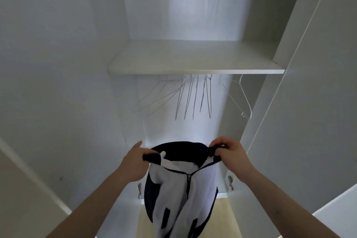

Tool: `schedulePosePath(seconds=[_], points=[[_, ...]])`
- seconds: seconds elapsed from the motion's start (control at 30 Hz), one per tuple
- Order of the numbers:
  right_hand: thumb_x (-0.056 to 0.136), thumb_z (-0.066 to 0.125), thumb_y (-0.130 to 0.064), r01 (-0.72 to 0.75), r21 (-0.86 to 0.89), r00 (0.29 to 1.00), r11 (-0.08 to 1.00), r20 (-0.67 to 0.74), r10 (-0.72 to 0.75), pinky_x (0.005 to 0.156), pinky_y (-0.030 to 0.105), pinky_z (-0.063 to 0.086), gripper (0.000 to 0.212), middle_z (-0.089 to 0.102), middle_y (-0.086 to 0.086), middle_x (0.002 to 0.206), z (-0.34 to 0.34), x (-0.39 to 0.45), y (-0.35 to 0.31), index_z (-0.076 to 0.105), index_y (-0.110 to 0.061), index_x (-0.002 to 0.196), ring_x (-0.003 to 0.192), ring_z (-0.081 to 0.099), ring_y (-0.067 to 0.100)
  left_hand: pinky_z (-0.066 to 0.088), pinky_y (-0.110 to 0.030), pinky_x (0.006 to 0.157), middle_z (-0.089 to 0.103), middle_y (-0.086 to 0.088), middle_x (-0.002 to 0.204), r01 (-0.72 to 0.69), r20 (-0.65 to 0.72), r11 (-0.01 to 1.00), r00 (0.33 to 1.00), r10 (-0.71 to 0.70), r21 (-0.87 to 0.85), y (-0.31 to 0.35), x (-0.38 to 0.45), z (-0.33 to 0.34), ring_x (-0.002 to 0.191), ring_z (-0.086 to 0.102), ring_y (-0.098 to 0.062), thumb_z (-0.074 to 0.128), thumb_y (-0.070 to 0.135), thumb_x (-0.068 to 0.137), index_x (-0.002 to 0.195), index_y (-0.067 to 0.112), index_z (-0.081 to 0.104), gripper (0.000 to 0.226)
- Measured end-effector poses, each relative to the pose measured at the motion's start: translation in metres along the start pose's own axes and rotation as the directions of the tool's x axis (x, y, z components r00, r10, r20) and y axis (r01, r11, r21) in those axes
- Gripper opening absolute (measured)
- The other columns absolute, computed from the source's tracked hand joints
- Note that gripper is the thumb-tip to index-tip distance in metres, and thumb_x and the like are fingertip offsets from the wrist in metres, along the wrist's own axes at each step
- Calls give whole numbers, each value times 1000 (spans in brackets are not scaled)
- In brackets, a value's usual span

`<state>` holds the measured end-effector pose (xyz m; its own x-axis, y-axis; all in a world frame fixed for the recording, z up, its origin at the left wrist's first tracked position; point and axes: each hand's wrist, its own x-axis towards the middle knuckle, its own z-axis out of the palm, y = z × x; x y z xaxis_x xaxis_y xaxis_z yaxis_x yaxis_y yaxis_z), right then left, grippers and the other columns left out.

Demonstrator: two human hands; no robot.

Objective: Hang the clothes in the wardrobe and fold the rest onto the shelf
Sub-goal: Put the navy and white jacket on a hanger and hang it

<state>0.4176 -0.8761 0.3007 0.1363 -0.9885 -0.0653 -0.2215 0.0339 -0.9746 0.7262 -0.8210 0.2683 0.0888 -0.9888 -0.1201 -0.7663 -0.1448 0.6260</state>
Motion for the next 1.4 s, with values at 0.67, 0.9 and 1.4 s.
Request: schedulePosePath(seconds=[0.67, 0.9, 1.4], points=[[79, 55, 13, 57, -44, 976, 997, -207, -65, 52, 14, 47, 34, 66, -6, 60, -23, 10, -12, 71, -15, 69, 53, 58, 5, 40, -21, 62, 61, 6, 67, 284, 236, 814, 954, -186, -507, 32, 21, 29, 64, 58, -11, 73, 46, 74, 65, 22, 63, 27], [77, 59, 10, -14, -178, 979, 984, -201, -22, 46, 10, 41, 26, 61, -5, 55, -34, 11, -2, 71, -13, 71, 46, 53, 1, 46, -14, 88, 60, 13, 102, -50, -313, 921, 946, -80, -387, 45, 32, 37, 98, 61, -9, 61, 0, 86, 83, 43, 70, 44], [87, 73, -8, -209, -470, 975, 858, -27, 223, 64, 14, 49, 36, 62, 7, 122, -79, 121, 65, 64, -16, 121, 90, 59, 17, 41, -21, 103, 66, 8, 124, -111, -248, 980, 966, 68, -164, 72, 76, 34, 111, 57, -9, 51, -5, 92, 121, 22, 72, 44]])
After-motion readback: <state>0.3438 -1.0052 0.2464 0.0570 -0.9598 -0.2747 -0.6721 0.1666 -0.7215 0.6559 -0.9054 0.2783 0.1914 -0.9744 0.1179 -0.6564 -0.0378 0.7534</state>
